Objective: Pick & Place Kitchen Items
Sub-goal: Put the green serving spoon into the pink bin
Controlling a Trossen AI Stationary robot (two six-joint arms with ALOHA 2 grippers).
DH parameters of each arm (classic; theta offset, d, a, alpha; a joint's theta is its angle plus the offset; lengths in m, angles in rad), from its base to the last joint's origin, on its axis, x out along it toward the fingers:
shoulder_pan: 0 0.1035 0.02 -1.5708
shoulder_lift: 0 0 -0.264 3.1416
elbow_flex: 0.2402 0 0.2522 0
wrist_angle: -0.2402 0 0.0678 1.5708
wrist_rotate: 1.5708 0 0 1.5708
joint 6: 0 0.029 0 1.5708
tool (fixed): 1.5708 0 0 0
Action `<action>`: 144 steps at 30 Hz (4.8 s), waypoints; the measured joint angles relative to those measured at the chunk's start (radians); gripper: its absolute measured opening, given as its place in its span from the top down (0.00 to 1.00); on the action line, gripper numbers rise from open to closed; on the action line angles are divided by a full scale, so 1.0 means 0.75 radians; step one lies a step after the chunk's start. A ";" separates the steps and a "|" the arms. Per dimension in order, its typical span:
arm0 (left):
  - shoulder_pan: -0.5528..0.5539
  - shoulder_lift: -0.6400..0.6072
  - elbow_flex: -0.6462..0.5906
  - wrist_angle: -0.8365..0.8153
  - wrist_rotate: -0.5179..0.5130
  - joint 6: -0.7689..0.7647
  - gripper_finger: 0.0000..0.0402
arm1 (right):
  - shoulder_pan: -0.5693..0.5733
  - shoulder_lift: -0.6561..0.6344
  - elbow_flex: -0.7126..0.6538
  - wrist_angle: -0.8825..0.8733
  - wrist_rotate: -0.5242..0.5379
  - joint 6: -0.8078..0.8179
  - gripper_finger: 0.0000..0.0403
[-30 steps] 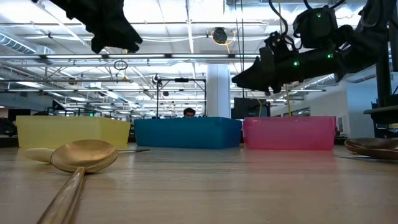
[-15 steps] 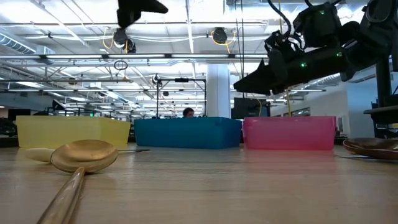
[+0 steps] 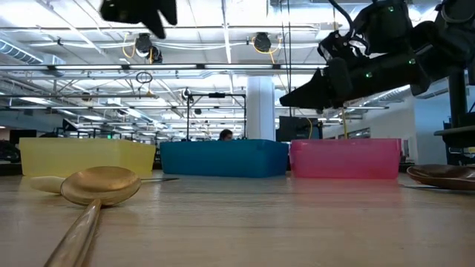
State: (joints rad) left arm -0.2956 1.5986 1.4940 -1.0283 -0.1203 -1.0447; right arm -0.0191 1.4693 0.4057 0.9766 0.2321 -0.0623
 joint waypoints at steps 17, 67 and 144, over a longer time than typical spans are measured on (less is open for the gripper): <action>-0.205 0.392 0.000 -0.435 0.791 -0.399 0.67 | -0.001 0.000 0.000 0.280 0.002 -0.294 0.54; -0.361 0.399 -0.598 0.327 0.850 -0.484 0.67 | -0.001 0.000 0.000 0.325 0.001 -0.389 0.55; 0.110 -0.116 -0.538 1.272 -0.492 1.166 0.89 | 0.019 0.000 0.000 0.159 -0.487 0.115 0.55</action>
State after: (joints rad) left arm -0.2131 1.5118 1.0908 -0.0739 -0.4896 -0.1701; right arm -0.0050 1.4693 0.4057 1.0961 -0.1332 0.0238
